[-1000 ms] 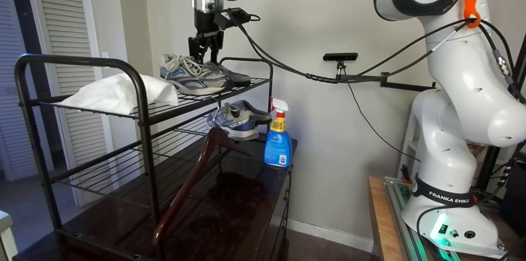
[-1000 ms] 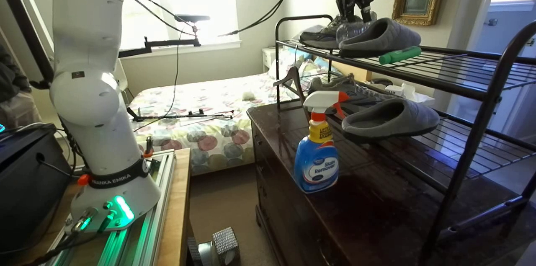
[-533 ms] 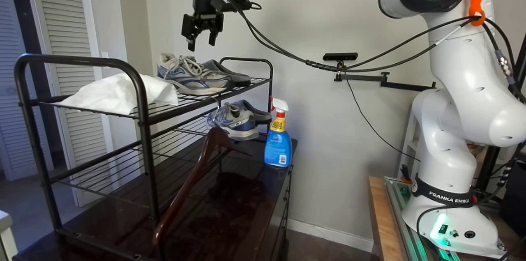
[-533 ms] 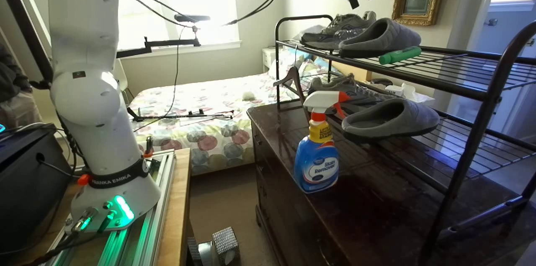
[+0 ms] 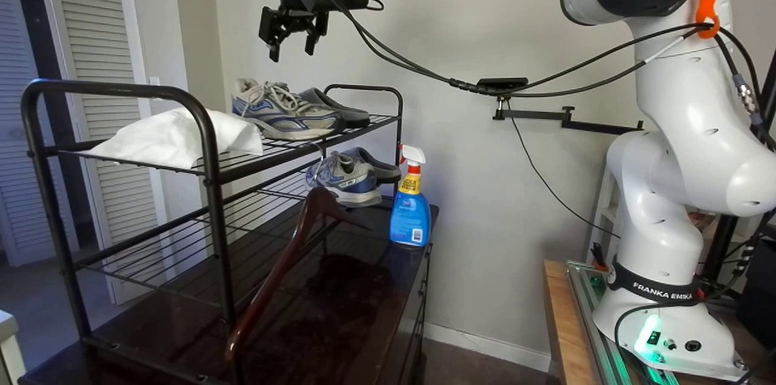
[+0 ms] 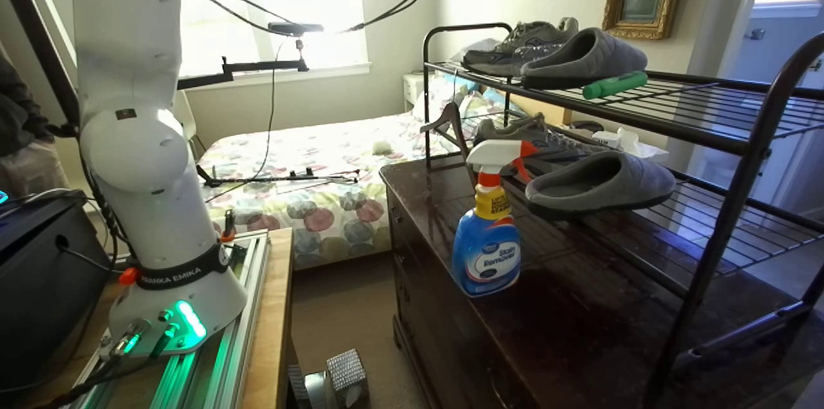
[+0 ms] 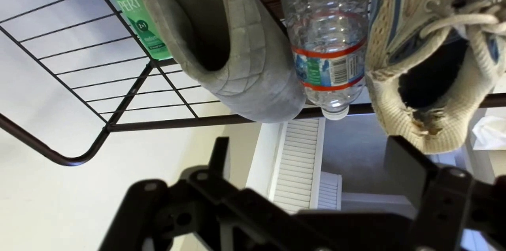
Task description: Put the water bottle on the topmost shelf.
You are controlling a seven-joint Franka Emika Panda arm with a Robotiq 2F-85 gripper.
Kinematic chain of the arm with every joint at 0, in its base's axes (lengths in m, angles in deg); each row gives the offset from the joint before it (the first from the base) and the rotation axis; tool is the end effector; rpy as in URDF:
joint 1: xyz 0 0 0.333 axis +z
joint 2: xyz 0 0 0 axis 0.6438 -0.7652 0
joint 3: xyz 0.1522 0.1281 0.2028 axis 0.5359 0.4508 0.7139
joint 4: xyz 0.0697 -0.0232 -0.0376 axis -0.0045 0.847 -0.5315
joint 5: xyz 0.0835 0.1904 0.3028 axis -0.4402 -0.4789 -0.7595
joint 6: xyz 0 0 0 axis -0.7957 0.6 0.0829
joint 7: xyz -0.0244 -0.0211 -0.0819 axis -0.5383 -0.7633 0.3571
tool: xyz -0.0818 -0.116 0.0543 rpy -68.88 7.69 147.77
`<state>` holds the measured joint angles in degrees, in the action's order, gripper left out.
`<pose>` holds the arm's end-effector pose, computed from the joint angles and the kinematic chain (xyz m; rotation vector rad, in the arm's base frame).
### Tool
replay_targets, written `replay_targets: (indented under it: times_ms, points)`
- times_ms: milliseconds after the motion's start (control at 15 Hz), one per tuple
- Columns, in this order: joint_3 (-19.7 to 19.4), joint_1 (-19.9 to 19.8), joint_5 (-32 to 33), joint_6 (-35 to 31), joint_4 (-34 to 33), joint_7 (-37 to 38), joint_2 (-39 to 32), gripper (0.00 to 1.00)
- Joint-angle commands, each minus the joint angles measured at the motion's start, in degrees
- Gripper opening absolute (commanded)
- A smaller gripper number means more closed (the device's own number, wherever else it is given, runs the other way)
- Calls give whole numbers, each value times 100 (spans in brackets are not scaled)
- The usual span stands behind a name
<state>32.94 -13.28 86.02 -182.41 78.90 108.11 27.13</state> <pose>0.6490 0.1027 0.5741 2.6965 -0.3517 0.7564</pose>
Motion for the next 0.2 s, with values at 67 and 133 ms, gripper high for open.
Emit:
replay_targets:
  times_ms: [67, 133]
  points:
    - [-7, 0, 0, -3, 0, 1, 0, 100]
    - [-8, 0, 0, -3, 0, 1, 0, 100]
